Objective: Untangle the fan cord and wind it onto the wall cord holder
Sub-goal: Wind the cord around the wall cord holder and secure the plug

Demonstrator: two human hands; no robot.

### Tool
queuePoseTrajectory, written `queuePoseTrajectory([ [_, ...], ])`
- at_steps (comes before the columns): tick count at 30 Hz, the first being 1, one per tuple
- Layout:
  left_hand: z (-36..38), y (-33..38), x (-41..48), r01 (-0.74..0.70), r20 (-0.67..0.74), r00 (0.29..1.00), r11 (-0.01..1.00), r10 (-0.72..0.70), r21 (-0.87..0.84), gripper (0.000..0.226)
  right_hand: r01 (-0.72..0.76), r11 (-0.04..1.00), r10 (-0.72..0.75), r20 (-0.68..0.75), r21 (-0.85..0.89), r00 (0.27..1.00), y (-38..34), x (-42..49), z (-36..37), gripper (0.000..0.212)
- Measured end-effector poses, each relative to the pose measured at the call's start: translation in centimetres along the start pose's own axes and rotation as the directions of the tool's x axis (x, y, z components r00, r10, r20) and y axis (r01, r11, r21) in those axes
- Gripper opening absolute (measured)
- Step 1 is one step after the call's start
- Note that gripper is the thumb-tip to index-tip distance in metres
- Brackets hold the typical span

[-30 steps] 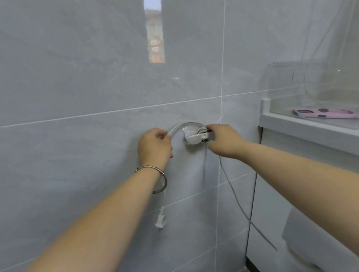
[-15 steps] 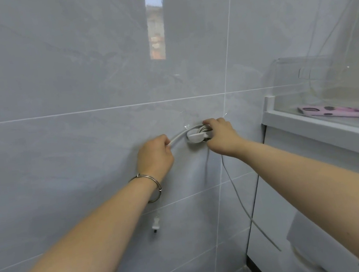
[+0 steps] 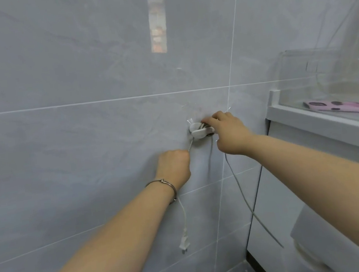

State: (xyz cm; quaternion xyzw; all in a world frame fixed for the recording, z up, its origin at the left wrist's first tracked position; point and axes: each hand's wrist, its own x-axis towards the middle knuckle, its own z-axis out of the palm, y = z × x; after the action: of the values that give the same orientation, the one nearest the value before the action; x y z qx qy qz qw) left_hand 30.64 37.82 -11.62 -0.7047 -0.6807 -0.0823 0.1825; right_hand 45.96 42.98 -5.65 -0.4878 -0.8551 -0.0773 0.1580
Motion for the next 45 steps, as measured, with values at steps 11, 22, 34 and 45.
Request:
queuePoseTrajectory([
  [11,3.9,3.3,3.1,0.176,0.005,0.982,0.918,-0.187,-0.355,0.018,0.042,0.996,-0.042,0.004,0.077,0.999,0.7,0.7,-0.6,0.063],
  [22,4.3,5.3,4.6,0.396,0.27,0.895,0.351,-0.355,-0.849,0.026,0.031,0.977,-0.03,-0.008,0.211,1.0,1.3,1.1,-0.4,0.053],
  [34,1.8,5.0,3.4,0.348,0.321,0.884,0.021,-0.339,-0.937,0.025,0.005,0.957,-0.003,-0.007,0.289,1.0,1.5,1.0,0.0,0.06],
  [45,-0.1,5.7,3.9,0.459,0.49,0.872,-0.342,-0.005,-0.82,0.028,-0.457,0.526,0.565,0.107,0.717,0.818,6.3,0.4,-0.4,0.038],
])
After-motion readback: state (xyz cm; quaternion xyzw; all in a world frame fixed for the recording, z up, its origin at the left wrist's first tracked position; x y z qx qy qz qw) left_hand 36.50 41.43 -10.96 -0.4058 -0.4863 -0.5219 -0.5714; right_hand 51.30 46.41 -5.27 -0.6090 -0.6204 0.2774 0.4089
